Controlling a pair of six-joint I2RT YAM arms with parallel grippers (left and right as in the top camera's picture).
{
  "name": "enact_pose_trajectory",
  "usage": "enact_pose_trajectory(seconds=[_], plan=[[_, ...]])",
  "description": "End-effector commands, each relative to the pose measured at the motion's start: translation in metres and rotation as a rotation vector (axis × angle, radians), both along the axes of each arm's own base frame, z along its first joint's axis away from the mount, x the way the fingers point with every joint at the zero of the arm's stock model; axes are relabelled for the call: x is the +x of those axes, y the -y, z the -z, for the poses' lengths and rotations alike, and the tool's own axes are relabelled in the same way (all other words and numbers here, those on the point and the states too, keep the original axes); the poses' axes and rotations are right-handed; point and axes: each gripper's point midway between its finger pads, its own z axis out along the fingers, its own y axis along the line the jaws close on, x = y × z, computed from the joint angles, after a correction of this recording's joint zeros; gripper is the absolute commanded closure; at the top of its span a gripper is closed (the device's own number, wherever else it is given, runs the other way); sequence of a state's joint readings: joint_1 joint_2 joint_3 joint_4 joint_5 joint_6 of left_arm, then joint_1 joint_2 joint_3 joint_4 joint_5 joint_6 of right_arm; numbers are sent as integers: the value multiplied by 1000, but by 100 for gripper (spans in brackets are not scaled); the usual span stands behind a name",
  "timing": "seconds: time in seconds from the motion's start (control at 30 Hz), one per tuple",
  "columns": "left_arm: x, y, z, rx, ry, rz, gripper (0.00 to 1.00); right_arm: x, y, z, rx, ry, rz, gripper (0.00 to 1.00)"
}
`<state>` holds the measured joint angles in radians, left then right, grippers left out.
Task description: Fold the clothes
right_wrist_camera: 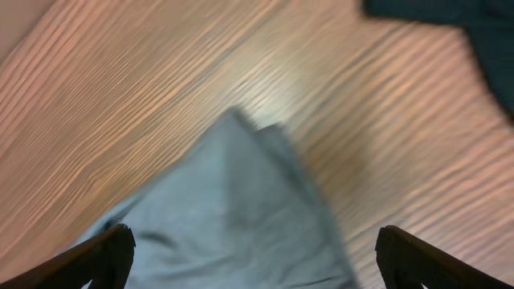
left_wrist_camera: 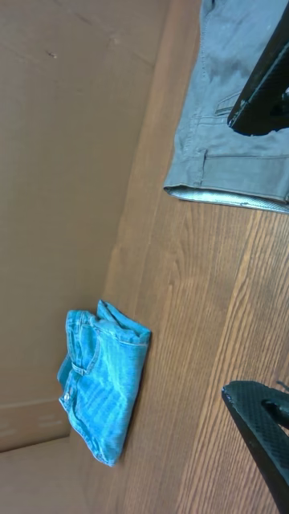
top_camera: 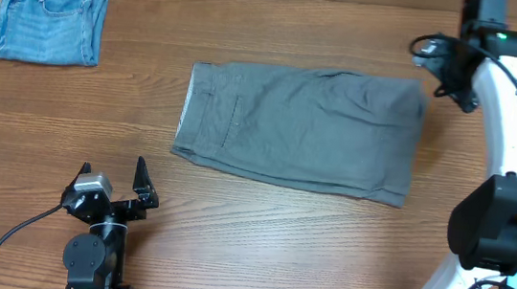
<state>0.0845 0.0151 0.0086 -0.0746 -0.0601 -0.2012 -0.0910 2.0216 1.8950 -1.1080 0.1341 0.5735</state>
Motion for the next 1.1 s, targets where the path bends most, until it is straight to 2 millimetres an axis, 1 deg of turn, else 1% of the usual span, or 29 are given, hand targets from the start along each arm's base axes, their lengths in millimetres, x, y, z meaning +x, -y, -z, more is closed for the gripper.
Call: enact_pose_trajectory(seconds=[0.0, 0.1, 0.3, 0.43, 0.47, 0.5, 0.6, 0.67, 0.8, 0.93, 0.97, 1.03, 1.07], plan=[[-1, -3, -2, 50, 4, -15, 0, 5, 0, -15, 4, 44, 2, 0], [-1, -3, -2, 101, -4, -12, 0, 5, 0, -15, 4, 44, 3, 0], [-1, -2, -2, 101, -4, -5, 0, 5, 0, -15, 4, 44, 2, 0], [1, 7, -2, 43, 9, 44, 0, 5, 0, -15, 4, 44, 3, 0], [1, 10, -5, 2, 26, 59, 0, 5, 0, -15, 4, 44, 3, 0], [2, 17, -11, -33, 53, 96, 0, 5, 0, -15, 4, 44, 2, 0], [0, 49, -35, -41, 148, 284, 0, 5, 0, -15, 4, 44, 2, 0], [-3, 59, -49, -58, 201, 342, 0, 5, 0, -15, 4, 44, 2, 0], [-5, 65, -66, -89, 224, 384, 0, 5, 0, -15, 4, 44, 2, 0], [-1, 73, -92, -54, 200, 431, 0, 5, 0, -15, 4, 44, 2, 0], [5, 76, -104, -35, 172, 450, 0, 5, 0, -15, 4, 44, 2, 0], [17, 78, -116, -32, 109, 468, 0, 5, 0, -15, 4, 44, 2, 0], [26, 79, -121, -39, 54, 478, 0, 5, 0, -15, 4, 44, 2, 0]])
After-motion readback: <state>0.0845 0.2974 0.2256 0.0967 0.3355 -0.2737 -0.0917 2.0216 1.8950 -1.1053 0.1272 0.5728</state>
